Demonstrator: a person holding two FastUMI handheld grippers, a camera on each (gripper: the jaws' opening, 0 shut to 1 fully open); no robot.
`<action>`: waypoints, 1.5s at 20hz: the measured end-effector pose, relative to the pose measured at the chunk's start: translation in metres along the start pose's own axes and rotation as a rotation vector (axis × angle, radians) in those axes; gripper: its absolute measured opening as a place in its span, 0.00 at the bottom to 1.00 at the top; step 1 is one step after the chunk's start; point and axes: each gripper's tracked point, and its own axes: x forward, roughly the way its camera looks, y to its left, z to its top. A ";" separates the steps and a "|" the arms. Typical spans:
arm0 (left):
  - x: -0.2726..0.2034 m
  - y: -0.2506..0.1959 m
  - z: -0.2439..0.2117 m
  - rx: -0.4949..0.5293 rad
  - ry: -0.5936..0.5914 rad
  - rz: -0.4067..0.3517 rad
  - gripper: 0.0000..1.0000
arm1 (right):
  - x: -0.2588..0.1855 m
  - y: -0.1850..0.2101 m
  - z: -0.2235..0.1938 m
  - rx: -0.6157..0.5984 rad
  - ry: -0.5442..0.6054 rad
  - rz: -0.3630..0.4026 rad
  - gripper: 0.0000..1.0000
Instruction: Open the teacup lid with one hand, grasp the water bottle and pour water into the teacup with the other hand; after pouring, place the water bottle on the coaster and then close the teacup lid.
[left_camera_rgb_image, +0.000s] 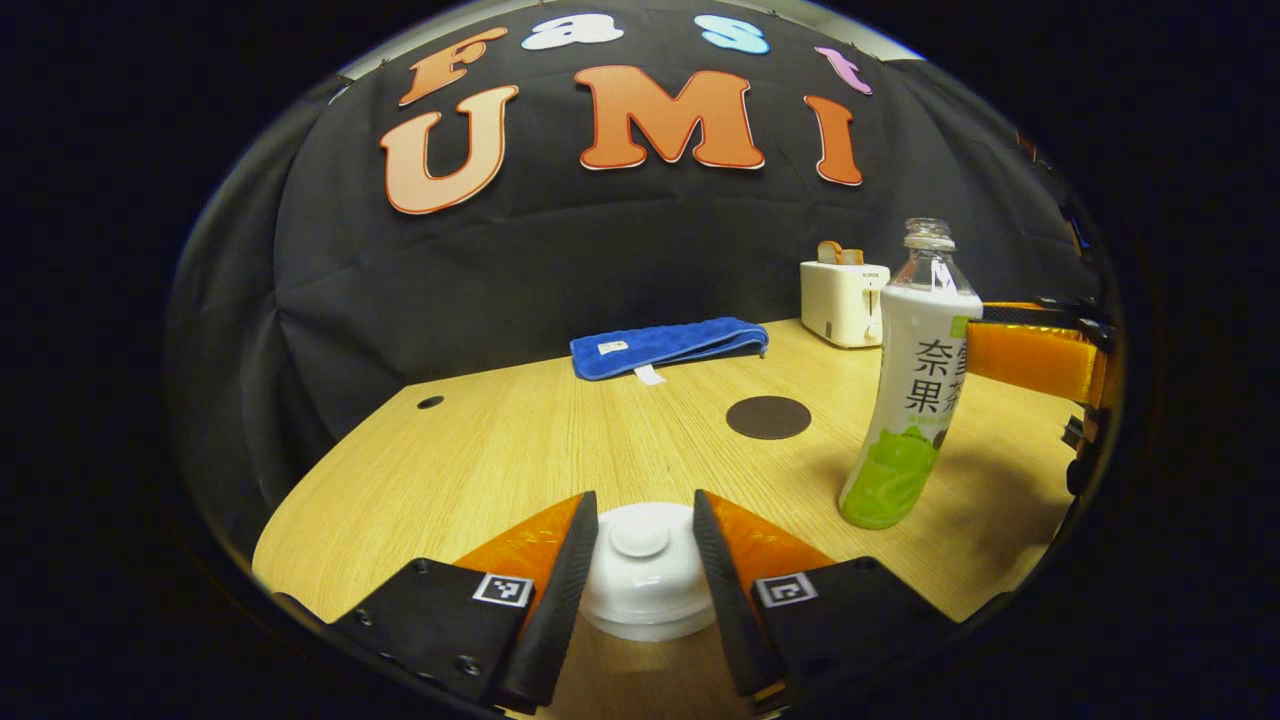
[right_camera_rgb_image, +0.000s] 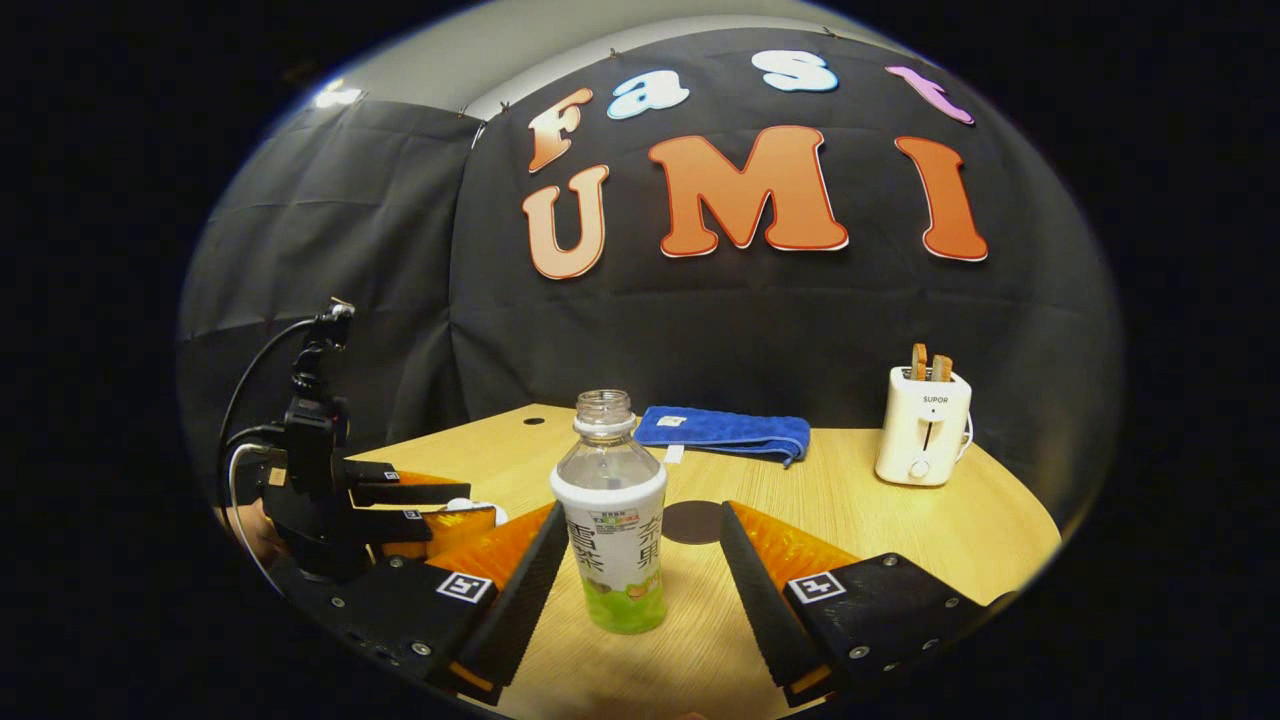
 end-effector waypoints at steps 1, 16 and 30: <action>0.001 0.000 -0.001 0.004 0.003 0.001 0.64 | 0.000 0.000 -0.001 0.002 0.001 0.002 0.92; -0.013 0.045 0.035 -0.071 -0.132 0.119 0.28 | 0.014 0.009 -0.025 -0.058 0.070 0.004 0.92; -0.032 0.111 0.015 -0.119 -0.142 0.234 0.28 | 0.045 0.020 -0.066 -0.029 0.211 -0.049 0.67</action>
